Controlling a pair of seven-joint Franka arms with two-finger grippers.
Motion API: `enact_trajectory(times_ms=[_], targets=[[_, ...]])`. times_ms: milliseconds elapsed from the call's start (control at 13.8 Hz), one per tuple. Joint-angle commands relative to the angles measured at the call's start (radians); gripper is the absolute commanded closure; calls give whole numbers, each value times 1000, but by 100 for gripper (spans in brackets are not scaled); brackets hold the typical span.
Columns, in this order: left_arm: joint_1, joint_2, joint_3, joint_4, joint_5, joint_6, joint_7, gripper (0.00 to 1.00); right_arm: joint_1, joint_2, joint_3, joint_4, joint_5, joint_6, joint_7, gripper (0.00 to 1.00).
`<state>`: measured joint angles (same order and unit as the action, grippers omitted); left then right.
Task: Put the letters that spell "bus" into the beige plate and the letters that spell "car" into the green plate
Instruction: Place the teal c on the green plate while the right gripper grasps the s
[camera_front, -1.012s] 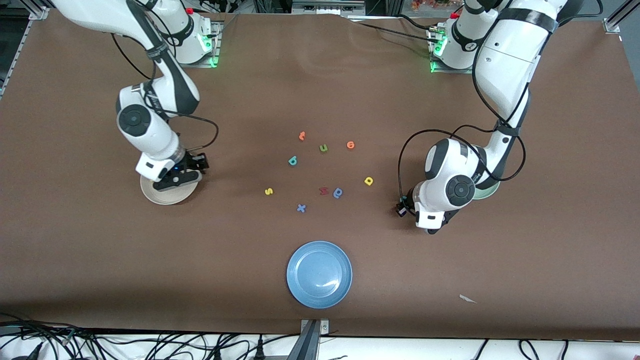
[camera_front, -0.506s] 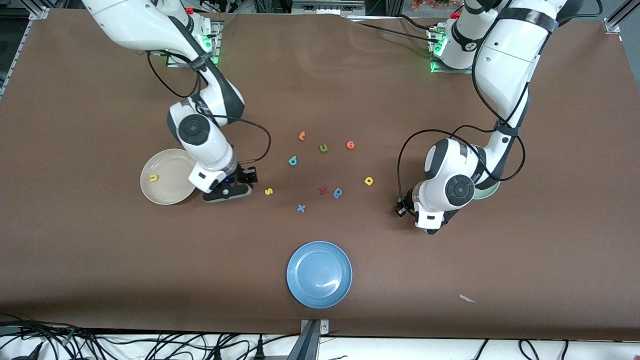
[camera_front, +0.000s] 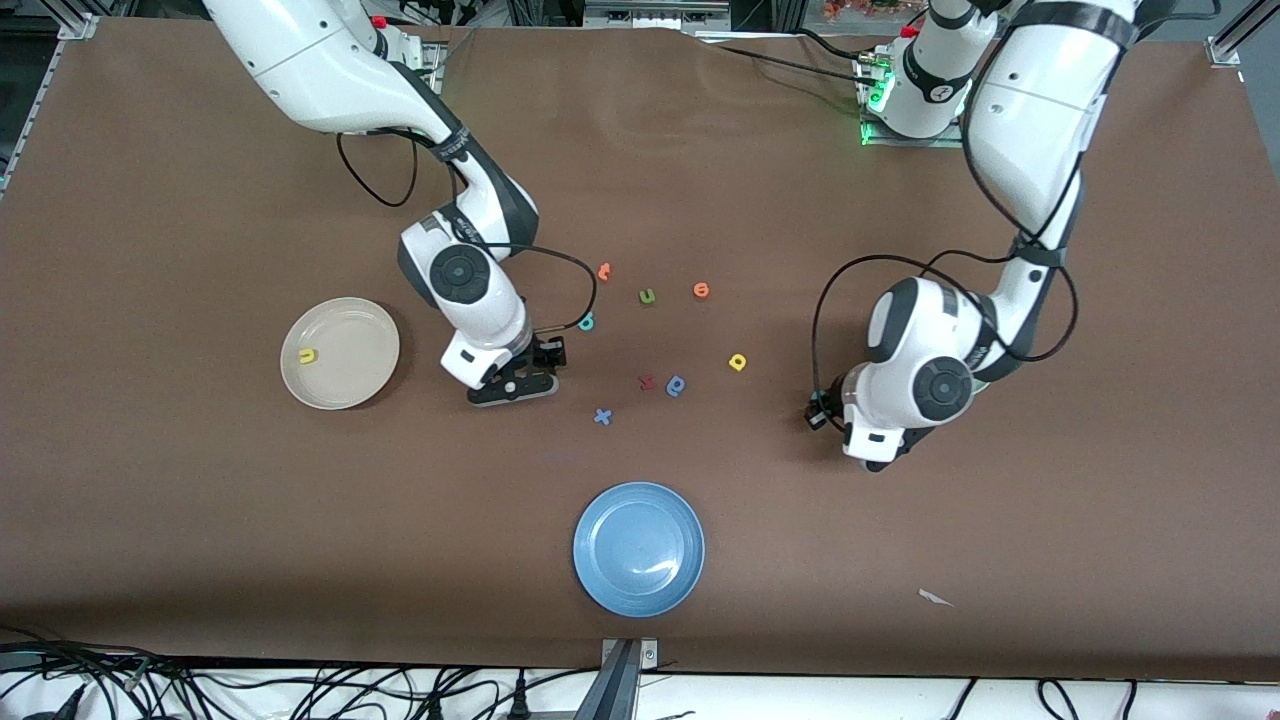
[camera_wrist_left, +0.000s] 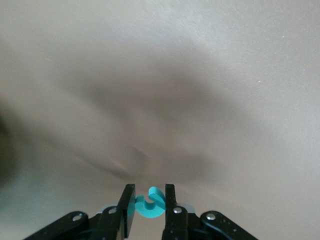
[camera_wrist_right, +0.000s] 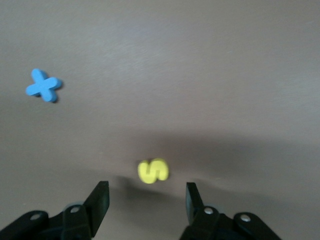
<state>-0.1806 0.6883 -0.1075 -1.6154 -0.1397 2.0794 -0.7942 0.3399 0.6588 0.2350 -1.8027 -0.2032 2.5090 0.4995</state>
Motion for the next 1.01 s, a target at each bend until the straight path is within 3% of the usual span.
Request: enact_trajectory(times_ms=[0, 217, 506, 940], targets=[[56, -82, -1, -17, 5, -169, 157, 80, 10, 31, -3, 34, -42, 14, 43, 29], [125, -113, 0, -26, 15, -326, 330, 80, 10, 39, -5, 34, -48, 16, 40, 29], [199, -119, 2, -72, 93, -377, 450, 80, 4, 47, -6, 34, -73, 28, 40, 30], [286, -119, 2, -179, 147, -358, 598, 80, 4, 53, -8, 34, -73, 31, 40, 53]])
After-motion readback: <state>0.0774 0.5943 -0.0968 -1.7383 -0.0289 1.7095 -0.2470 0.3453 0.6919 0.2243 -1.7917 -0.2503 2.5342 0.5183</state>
